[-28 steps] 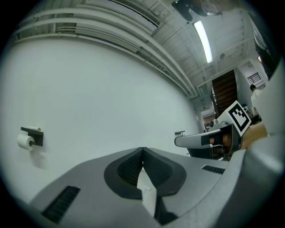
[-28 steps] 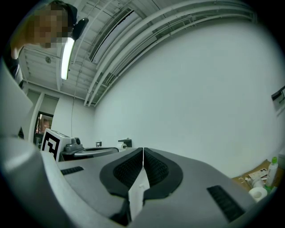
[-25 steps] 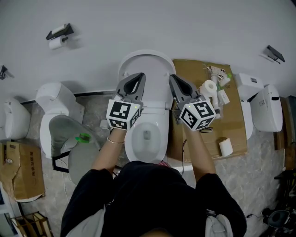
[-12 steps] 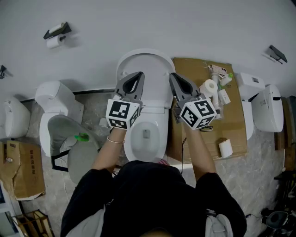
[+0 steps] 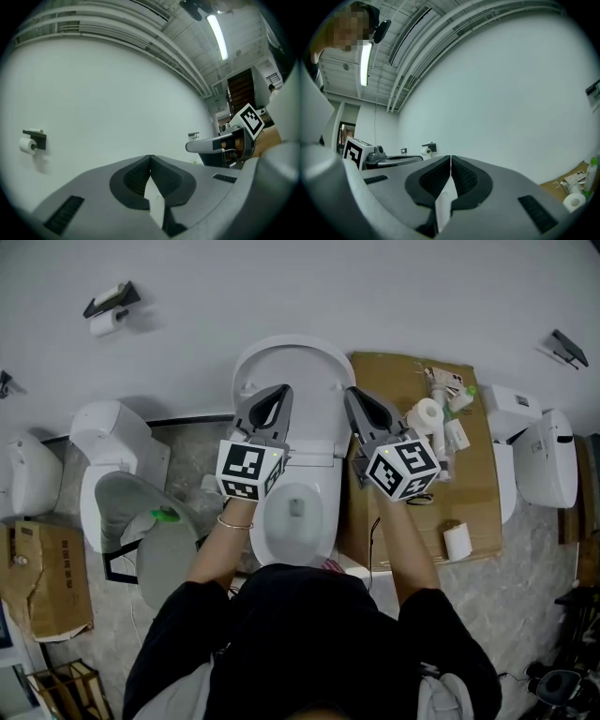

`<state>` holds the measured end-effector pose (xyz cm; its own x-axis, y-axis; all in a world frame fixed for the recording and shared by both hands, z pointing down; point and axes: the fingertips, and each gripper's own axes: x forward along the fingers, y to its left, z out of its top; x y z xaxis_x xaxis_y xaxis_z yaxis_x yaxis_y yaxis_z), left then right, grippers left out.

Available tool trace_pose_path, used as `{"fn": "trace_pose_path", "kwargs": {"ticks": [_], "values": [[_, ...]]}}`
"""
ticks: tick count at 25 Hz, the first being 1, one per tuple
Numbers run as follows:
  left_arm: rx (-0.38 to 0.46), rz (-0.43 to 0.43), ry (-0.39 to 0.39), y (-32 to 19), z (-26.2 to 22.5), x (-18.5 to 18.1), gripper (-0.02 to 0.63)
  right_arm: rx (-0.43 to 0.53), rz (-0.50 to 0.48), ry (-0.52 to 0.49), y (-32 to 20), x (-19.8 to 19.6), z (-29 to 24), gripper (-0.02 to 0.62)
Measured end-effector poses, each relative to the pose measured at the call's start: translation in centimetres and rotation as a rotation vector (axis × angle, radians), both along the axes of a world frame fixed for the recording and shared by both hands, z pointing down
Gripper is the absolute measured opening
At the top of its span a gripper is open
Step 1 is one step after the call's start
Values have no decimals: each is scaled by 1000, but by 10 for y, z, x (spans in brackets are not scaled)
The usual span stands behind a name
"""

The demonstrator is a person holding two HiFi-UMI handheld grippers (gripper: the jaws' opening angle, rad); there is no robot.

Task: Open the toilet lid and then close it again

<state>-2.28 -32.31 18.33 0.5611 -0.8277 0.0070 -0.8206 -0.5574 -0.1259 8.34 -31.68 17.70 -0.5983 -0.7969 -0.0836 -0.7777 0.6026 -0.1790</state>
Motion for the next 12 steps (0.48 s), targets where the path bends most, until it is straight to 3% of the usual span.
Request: {"fn": "trace_pose_path", "kwargs": {"ticks": [2,7,12], "values": [[10,4,-21,-2,0,4,3,-1,-3,-2,-4,1,0,20],[-18,2,23,-11,5,8,3,-4,-15,2,-12,3,3,20],[-16,-18,15,-20,9,8,3,-22,-10,6,-21,7,12,20]]}}
